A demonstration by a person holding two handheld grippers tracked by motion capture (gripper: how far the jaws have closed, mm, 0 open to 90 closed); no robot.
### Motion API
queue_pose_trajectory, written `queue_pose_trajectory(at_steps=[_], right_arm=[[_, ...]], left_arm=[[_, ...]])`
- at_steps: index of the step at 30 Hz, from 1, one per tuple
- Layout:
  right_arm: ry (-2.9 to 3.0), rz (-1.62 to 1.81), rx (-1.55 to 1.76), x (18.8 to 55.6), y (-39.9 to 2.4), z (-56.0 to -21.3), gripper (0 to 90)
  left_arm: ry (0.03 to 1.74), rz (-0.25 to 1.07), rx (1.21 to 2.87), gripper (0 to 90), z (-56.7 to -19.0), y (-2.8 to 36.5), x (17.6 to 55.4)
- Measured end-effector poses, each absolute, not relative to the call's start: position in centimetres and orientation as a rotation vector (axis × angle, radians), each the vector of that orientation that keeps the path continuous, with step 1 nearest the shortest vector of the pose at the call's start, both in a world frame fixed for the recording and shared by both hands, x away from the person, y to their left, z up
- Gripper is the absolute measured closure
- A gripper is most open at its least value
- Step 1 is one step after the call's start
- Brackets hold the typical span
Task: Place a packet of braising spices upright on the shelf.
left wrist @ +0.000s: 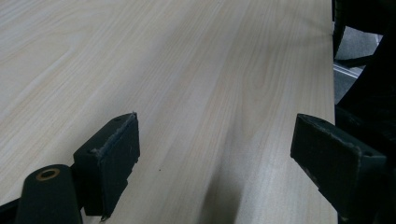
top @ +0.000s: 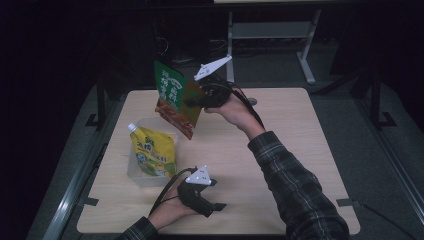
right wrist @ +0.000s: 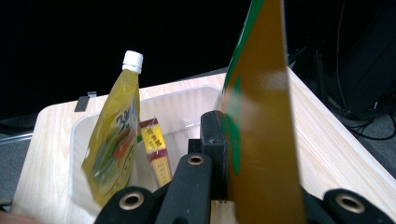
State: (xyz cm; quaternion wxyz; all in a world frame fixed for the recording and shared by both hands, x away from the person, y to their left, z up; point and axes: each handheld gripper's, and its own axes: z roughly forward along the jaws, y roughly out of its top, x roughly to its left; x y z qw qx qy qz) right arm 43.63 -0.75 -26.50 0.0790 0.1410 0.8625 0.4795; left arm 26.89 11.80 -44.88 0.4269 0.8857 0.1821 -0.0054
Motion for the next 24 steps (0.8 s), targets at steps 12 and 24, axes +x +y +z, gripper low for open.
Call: queue_pose_trajectory(at_steps=[12, 24], right_arm=[[2.635, 1.407, 0.429, 44.9, 3.7, -27.8, 90.0], [2.703, 1.342, 0.433, 45.6, 6.5, -30.5, 90.0]], left_arm=[[0.453, -0.015, 2.21, 15.2, -44.7, 11.9, 26.9], [0.443, -0.013, 2.225, 15.2, -44.8, 11.9, 27.0]])
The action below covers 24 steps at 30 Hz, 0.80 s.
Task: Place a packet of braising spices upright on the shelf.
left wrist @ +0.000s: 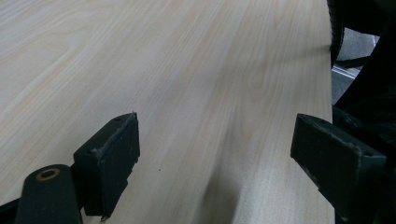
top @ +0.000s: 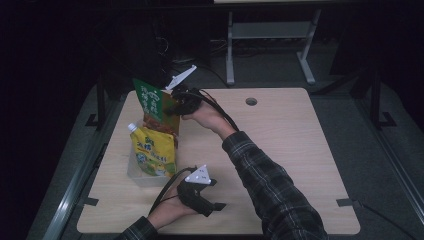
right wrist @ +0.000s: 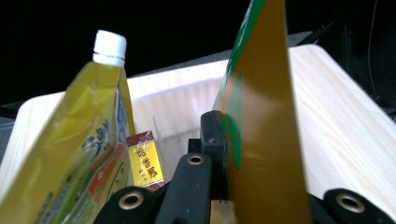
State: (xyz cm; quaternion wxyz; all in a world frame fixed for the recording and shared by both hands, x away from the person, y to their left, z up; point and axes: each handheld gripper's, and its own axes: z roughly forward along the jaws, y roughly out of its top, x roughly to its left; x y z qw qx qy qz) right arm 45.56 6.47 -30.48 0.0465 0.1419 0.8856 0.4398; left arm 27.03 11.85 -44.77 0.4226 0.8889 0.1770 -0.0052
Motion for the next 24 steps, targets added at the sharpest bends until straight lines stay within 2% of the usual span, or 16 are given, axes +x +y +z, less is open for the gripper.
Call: queue_pose_trajectory(at_steps=[7, 12, 17, 24], right_arm=[[2.752, 1.266, 0.419, 45.6, 7.7, -32.1, 87.5], [2.713, 1.294, 0.451, 45.0, 6.9, -31.3, 69.0], [2.654, 1.302, 0.506, 44.1, 4.4, -31.0, 51.5], [2.604, 1.309, 0.563, 42.3, -0.4, -31.0, 40.1]], left_arm=[[0.45, -0.026, 2.227, 15.2, -44.8, 11.8, 26.9], [0.449, -0.019, 2.224, 15.2, -44.9, 11.9, 27.0], [0.456, -0.013, 2.22, 15.2, -44.8, 12.1, 27.2], [0.456, -0.002, 2.232, 15.2, -44.9, 12.2, 27.4]])
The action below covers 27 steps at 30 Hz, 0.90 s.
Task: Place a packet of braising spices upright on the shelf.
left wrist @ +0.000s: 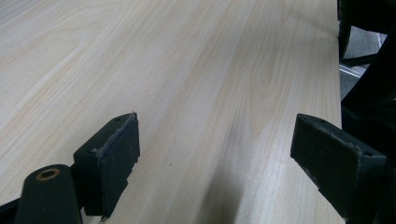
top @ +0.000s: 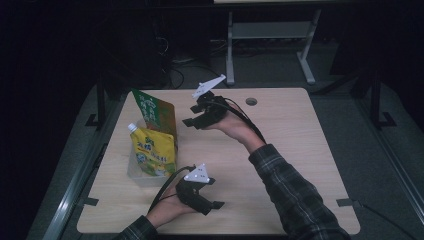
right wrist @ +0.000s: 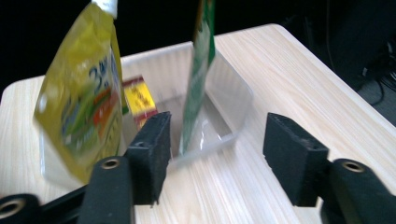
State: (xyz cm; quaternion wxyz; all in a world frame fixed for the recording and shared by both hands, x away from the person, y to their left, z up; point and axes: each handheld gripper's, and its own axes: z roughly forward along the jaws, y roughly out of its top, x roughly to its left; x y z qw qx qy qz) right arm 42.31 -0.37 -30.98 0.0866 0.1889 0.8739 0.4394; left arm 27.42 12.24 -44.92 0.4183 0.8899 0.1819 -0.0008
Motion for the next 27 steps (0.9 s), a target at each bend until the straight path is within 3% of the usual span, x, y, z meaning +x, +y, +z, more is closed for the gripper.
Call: queue_pose_trajectory(at_steps=[15, 27], right_arm=[[2.508, 1.285, 0.714, 38.6, -9.3, -33.5, 32.5], [2.457, 1.261, 0.848, 34.5, -14.5, -38.1, 28.6]], left_arm=[[0.457, -0.003, 2.262, 15.4, -44.8, 13.3, 27.9], [0.479, -0.015, 2.261, 15.8, -45.4, 13.3, 27.4]])
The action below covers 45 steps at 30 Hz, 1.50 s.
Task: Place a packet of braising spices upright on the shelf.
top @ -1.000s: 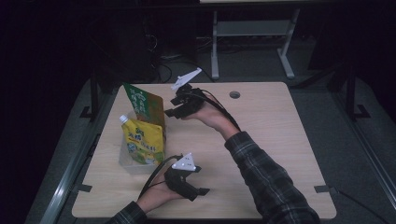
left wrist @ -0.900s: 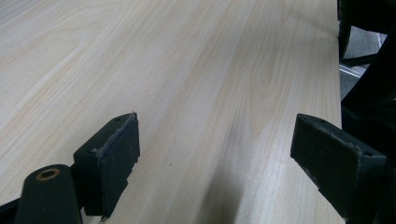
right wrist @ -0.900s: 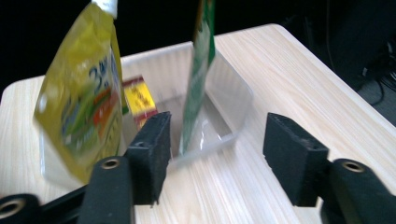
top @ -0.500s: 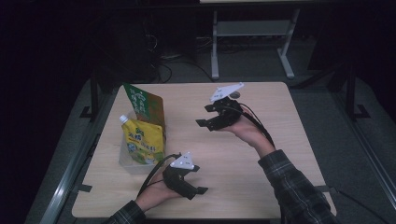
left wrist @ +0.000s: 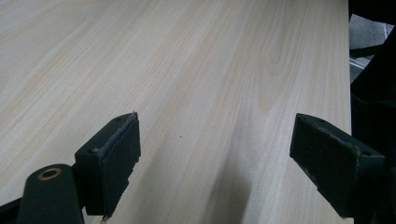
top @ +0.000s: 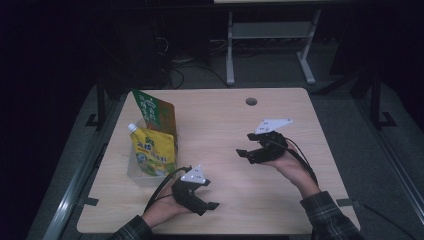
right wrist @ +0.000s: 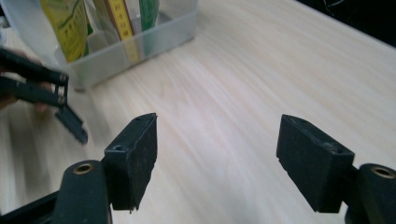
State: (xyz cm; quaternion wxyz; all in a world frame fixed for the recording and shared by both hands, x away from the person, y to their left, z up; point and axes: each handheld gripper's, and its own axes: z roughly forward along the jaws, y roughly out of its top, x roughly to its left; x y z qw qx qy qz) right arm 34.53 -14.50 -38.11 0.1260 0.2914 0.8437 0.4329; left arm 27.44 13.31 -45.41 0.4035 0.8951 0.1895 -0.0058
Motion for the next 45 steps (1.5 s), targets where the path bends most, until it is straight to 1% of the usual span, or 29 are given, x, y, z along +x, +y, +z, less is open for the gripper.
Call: queue_pose_trajectory(at_steps=[11, 25, 34, 45], right_arm=[[2.441, 1.252, 0.922, 31.6, -17.6, -40.4, 26.7], [2.35, 1.157, 1.057, 28.6, -21.3, -43.3, 18.2], [2.363, 1.108, 1.065, 27.2, -21.9, -44.7, 15.1], [2.408, 1.078, 1.033, 27.3, -21.5, -45.3, 13.9]], left_arm=[[0.47, -0.011, 2.255, 15.9, -45.6, 13.3, 27.4], [0.462, -0.005, 2.26, 16.2, -45.7, 13.2, 27.3], [0.46, 0.004, 2.263, 16.4, -45.8, 13.1, 27.2], [0.448, 0.01, 2.269, 16.6, -45.9, 13.0, 27.2]])
